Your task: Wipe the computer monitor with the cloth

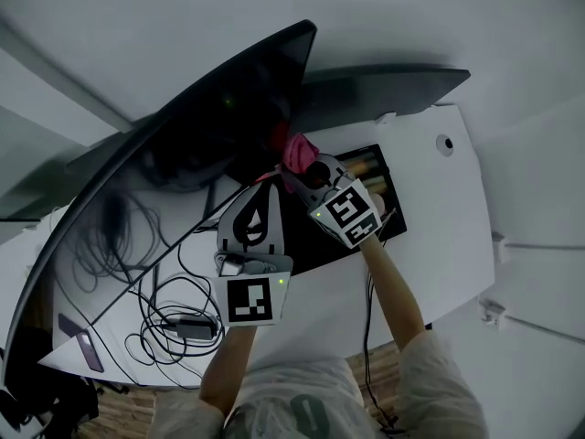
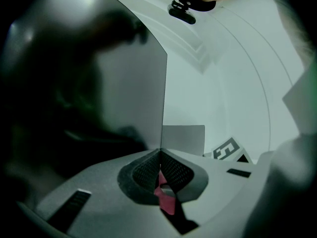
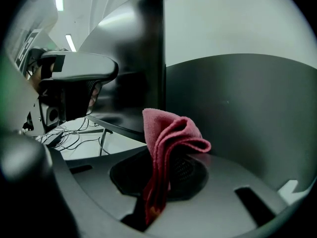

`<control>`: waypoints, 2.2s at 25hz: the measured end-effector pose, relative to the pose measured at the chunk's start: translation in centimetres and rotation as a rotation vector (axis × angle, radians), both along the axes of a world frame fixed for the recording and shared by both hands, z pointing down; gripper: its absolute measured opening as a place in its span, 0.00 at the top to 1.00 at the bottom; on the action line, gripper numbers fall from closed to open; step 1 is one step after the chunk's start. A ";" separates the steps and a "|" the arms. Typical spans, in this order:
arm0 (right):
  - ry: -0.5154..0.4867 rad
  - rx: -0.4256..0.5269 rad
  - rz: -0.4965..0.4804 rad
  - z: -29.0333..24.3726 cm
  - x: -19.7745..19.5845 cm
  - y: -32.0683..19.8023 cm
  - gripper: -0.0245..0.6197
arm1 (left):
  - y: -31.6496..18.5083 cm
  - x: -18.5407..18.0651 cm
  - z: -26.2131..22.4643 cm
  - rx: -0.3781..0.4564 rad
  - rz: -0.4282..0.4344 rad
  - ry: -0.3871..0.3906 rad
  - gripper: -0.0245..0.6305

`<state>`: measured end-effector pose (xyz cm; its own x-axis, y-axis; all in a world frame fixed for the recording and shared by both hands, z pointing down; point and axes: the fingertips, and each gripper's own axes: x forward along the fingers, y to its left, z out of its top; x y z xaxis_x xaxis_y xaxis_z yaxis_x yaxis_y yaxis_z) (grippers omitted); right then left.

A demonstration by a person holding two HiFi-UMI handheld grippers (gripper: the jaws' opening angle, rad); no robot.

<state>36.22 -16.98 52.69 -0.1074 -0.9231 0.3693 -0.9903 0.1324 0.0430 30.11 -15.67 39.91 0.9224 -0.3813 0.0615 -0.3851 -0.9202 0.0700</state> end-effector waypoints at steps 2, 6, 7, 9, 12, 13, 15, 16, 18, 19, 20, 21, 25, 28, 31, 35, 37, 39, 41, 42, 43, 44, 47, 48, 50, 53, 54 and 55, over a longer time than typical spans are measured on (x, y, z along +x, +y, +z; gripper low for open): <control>0.002 0.004 0.001 -0.2 -0.1 -0.2 0.88 | -0.2 -0.2 0.3 0.000 -0.008 0.000 0.94; -0.131 0.020 0.207 0.1 2.4 0.9 0.88 | -0.5 -1.2 0.6 0.009 -0.021 -0.014 0.94; -0.214 0.039 0.269 0.1 3.0 1.3 0.88 | -0.5 -1.5 0.5 0.013 -0.025 -0.017 0.94; -0.384 0.076 0.333 0.2 3.1 1.9 0.88 | -0.7 -2.2 0.2 0.024 -0.034 -0.019 0.94; -0.531 0.104 0.356 0.3 1.9 2.0 0.88 | -0.8 -3.6 0.0 0.037 -0.051 -0.026 0.94; -0.561 0.108 0.364 0.4 1.5 1.9 0.88 | -0.8 -4.2 0.0 0.039 -0.058 -0.031 0.94; -0.645 0.118 0.387 0.7 0.8 1.7 0.88 | -0.8 -5.2 0.0 0.044 -0.072 -0.044 0.94; -0.693 0.123 0.396 0.8 0.4 1.6 0.88 | -0.7 -5.7 -0.1 0.046 -0.079 -0.051 0.94; -0.757 0.127 0.402 1.1 -0.3 1.4 0.88 | -0.5 -6.8 -0.2 0.051 -0.098 -0.063 0.94; -0.773 0.127 0.399 1.2 -0.7 1.1 0.88 | -0.5 -7.4 -0.2 0.052 -0.111 -0.071 0.94; -0.788 0.129 0.394 1.2 -1.2 0.9 0.88 | -0.7 -8.1 0.0 0.050 -0.126 -0.083 0.94; -0.805 0.134 0.387 1.2 -1.7 0.6 0.88 | -0.8 -9.1 0.3 0.048 -0.145 -0.099 0.94; -0.839 0.138 0.350 1.2 -4.7 -0.6 0.88 | -1.3 -13.2 0.3 0.052 -0.250 -0.126 0.94; -0.849 0.123 0.316 1.2 -6.7 -1.3 0.88 | -1.3 -16.3 -0.2 0.060 -0.329 -0.124 0.94; -0.853 0.112 0.296 1.2 -8.7 -1.7 0.88 | -1.4 -19.6 -0.7 0.065 -0.397 -0.125 0.94; -0.846 0.089 0.237 1.3 -12.1 -2.3 0.88 | -1.4 -23.9 -0.8 0.060 -0.492 -0.101 0.94; -0.839 0.076 0.196 1.3 -14.2 -2.8 0.88 | -1.1 -25.9 -1.0 0.069 -0.537 -0.083 0.94; -0.835 0.066 0.159 1.2 -16.6 -3.4 0.88 | -0.7 -28.0 -1.2 0.081 -0.574 -0.071 0.94; -0.835 0.057 0.128 1.3 -19.4 -3.8 0.88 | -0.4 -30.4 -1.1 0.082 -0.606 -0.067 0.94; -0.835 0.050 0.112 1.4 -20.8 -4.0 0.88 | -0.2 -31.6 -1.0 0.077 -0.621 -0.067 0.94; -0.835 0.043 0.097 1.4 -22.2 -4.3 0.88 | 0.0 -32.8 -0.9 0.070 -0.638 -0.069 0.94; -0.834 0.035 0.082 1.5 -23.6 -4.5 0.88 | 0.2 -34.1 -0.9 0.064 -0.654 -0.070 0.94; -0.818 0.009 0.033 1.8 -27.9 -5.4 0.88 | 0.3 -38.2 -1.0 0.063 -0.707 -0.074 0.94; -0.810 0.002 0.013 1.8 -29.5 -5.8 0.88 | 0.0 -39.7 -1.1 0.066 -0.726 -0.070 0.94; -0.800 -0.009 -0.021 1.8 -32.6 -6.5 0.88 | -0.6 -42.7 -1.4 0.068 -0.760 -0.062 0.94; -0.812 -0.025 -0.051 2.0 -37.0 -7.3 0.88 | -1.6 -46.8 -1.5 0.066 -0.790 -0.058 0.94; -0.816 -0.030 -0.057 2.0 -38.4 -7.6 0.88 | -2.0 -48.1 -1.5 0.067 -0.795 -0.059 0.94; -0.822 -0.035 -0.063 2.0 -39.9 -7.9 0.88 | -2.5 -49.3 -1.7 0.070 -0.800 -0.059 0.94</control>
<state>-3.64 -24.90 54.72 -0.4073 -0.8956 0.1790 -0.6946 0.1765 -0.6974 -19.16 -18.19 38.25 0.3644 -0.9297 0.0531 -0.9305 -0.3658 -0.0183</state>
